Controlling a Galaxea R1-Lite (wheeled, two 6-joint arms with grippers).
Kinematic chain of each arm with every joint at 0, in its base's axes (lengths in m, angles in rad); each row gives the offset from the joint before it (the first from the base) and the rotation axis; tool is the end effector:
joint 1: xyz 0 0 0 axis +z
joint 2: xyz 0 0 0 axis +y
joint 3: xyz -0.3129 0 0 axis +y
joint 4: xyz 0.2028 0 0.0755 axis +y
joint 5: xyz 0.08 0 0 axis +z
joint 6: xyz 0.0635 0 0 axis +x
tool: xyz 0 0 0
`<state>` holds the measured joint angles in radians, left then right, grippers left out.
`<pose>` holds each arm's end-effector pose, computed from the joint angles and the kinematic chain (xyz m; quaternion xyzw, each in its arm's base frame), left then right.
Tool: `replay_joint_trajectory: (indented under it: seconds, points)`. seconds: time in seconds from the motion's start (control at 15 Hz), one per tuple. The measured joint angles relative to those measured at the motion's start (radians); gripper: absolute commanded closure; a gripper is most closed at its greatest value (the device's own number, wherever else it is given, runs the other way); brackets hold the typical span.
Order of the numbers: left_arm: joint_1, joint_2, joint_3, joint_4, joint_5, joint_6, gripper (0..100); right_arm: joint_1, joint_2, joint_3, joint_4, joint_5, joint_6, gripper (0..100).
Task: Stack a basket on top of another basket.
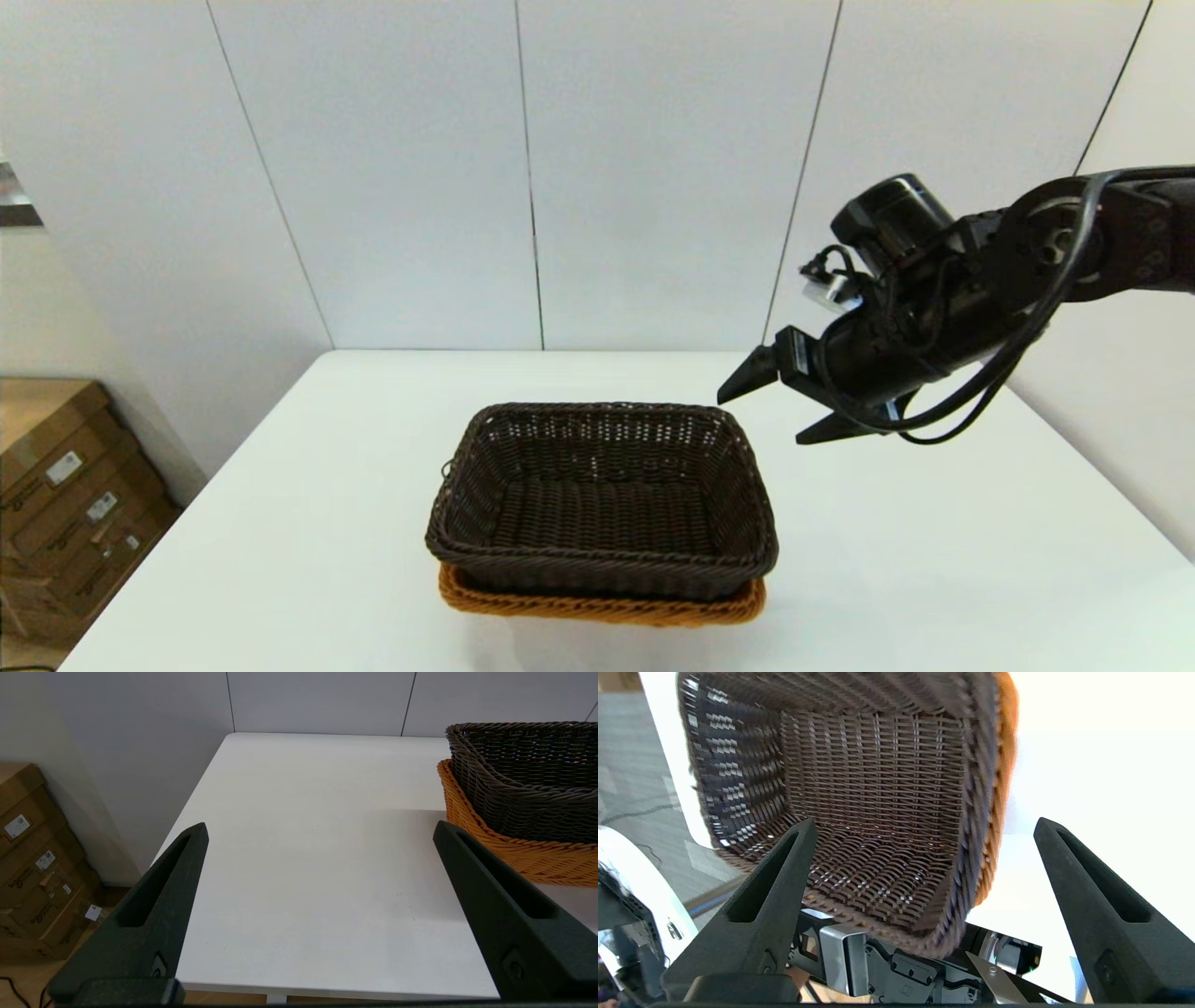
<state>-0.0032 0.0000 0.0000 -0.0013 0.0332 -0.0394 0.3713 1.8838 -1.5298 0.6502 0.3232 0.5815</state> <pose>0.0334 0.0020 0.0757 -0.0197 -0.0009 0.0150 0.9997 0.3542 0.1596 0.1799 0.2252 0.5465 0.1479 0.7930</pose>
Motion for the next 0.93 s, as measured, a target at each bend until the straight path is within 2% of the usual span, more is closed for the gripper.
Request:
replay_joint_trajectory:
  seconds: [0.27, 0.6, 0.73, 0.93]
  points:
    - [0.000, 0.000, 0.000, 0.000, 0.000, 0.000, 0, -0.072, -0.089, -0.001, 0.034, 0.059, -0.050, 0]
    - [0.000, 0.000, 0.000, 0.000, 0.000, 0.000, 0, -0.251, -0.252, 0.023, 0.135, 0.151, -0.206, 0]
    - [0.000, 0.000, 0.000, 0.000, 0.000, 0.000, 0, -0.298, -0.334, 0.081, 0.160, 0.191, -0.279, 0]
    - [0.000, 0.000, 0.000, 0.000, 0.000, 0.000, 0, -0.320, -0.486, 0.211, 0.163, 0.201, -0.330, 0]
